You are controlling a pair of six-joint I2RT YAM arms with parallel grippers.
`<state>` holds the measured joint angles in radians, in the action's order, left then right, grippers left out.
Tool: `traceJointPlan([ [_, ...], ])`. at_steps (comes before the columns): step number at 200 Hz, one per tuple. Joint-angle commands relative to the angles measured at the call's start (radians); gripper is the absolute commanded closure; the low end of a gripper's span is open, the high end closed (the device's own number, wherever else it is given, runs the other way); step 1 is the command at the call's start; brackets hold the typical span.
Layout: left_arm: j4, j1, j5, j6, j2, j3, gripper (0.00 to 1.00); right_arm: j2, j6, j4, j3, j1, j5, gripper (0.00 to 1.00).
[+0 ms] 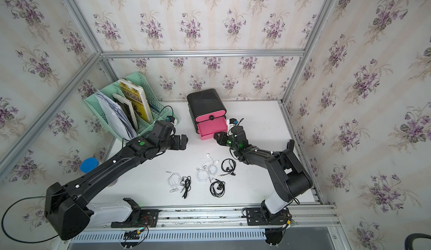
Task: Place the wired earphones into the drawer by color
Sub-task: Open the drawer in the storage box, then pick up the wired earphones from the center of the board.
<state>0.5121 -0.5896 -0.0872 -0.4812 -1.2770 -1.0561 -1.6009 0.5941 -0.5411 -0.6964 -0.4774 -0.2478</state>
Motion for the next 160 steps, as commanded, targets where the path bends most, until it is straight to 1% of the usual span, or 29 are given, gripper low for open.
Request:
traceJointPlan([
  [1, 0.002, 0.001, -0.013, -0.007, 0.004, 0.004, 0.01, 0.014, -0.019, 0.000, 0.001, -0.002, 0.015, 0.55],
  [48, 0.009, 0.001, -0.013, -0.007, 0.008, 0.016, 0.01, 0.073, -0.051, 0.066, 0.010, -0.002, 0.035, 0.51],
  [94, 0.038, 0.001, 0.011, -0.005, 0.028, 0.063, 0.01, 0.166, -0.102, 0.218, 0.037, -0.001, 0.056, 0.46],
  [124, 0.109, 0.001, 0.018, -0.026, 0.048, 0.101, 0.01, 0.233, -0.128, 0.332, 0.072, -0.002, 0.061, 0.45],
  [160, 0.233, -0.002, 0.020, -0.071, 0.039, 0.143, 0.01, 0.322, -0.140, 0.382, 0.130, -0.001, 0.067, 0.44],
])
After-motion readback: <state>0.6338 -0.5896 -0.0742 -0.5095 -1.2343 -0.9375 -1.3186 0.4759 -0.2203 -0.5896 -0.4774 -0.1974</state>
